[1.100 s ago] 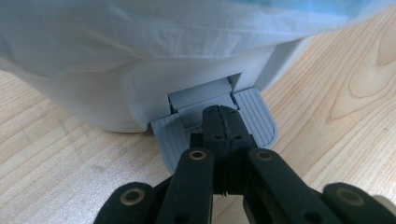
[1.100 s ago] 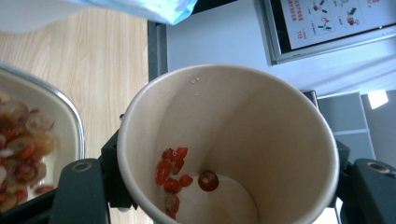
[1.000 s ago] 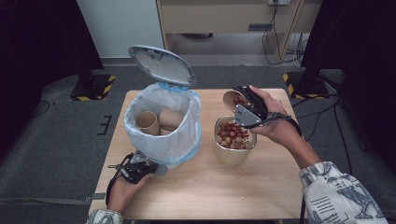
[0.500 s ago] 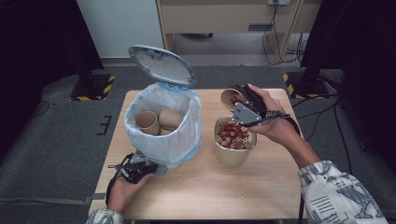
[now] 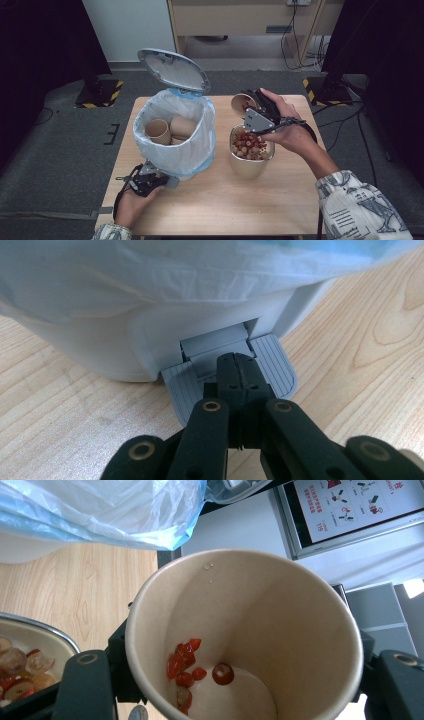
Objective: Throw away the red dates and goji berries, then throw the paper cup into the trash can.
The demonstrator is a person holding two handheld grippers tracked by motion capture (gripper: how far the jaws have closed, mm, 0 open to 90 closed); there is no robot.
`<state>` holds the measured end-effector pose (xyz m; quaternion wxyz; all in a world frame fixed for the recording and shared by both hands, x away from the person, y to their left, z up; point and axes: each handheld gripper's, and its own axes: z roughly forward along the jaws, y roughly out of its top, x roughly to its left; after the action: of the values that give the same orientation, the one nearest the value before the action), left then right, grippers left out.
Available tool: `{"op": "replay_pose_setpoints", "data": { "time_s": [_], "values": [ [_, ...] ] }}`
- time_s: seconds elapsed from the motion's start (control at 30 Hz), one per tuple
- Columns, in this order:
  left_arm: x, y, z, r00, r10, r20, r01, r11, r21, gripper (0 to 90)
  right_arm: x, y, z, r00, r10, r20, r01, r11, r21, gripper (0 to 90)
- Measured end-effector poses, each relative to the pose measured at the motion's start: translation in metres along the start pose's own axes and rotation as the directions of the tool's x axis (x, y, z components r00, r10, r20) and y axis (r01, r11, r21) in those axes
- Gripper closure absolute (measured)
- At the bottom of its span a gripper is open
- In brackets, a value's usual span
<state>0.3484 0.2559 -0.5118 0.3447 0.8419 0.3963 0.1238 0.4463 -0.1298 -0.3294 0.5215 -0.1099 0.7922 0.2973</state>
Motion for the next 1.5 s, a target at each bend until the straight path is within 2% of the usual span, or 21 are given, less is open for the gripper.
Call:
{"op": "replay_pose_setpoints", "data": {
  "time_s": [0.33, 0.73, 0.83, 1.1, 1.5],
  "values": [
    [0.000, 0.000, 0.000, 1.0000, 0.000, 0.000, 0.000, 1.0000, 0.000, 89.9, -0.001, 0.006, 0.003, 1.0000, 0.004, -0.005, -0.004, 1.000, -0.009, 29.6],
    [0.000, 0.000, 0.000, 1.0000, 0.000, 0.001, 0.000, 1.0000, 0.000, 89.9, -0.003, 0.007, 0.004, 0.9987, 0.046, -0.020, -0.047, 0.999, -0.018, 29.4],
    [0.000, 0.000, 0.000, 1.0000, 0.000, 0.001, 0.000, 1.0000, 0.000, 89.9, -0.004, 0.008, 0.003, 0.9969, 0.076, -0.024, -0.076, 0.997, -0.022, 29.4],
    [0.000, 0.000, 0.000, 1.0000, 0.000, 0.000, 0.000, 1.0000, 0.000, 89.9, -0.007, 0.013, 0.002, 0.9953, 0.092, -0.029, -0.093, 0.995, -0.036, 29.4],
    [0.000, 0.000, 0.000, 1.0000, 0.001, 0.000, -0.001, 1.0000, 0.000, 89.9, -0.010, 0.023, 0.002, 0.9887, 0.136, -0.063, -0.139, 0.989, -0.048, 29.3]
  ]
}}
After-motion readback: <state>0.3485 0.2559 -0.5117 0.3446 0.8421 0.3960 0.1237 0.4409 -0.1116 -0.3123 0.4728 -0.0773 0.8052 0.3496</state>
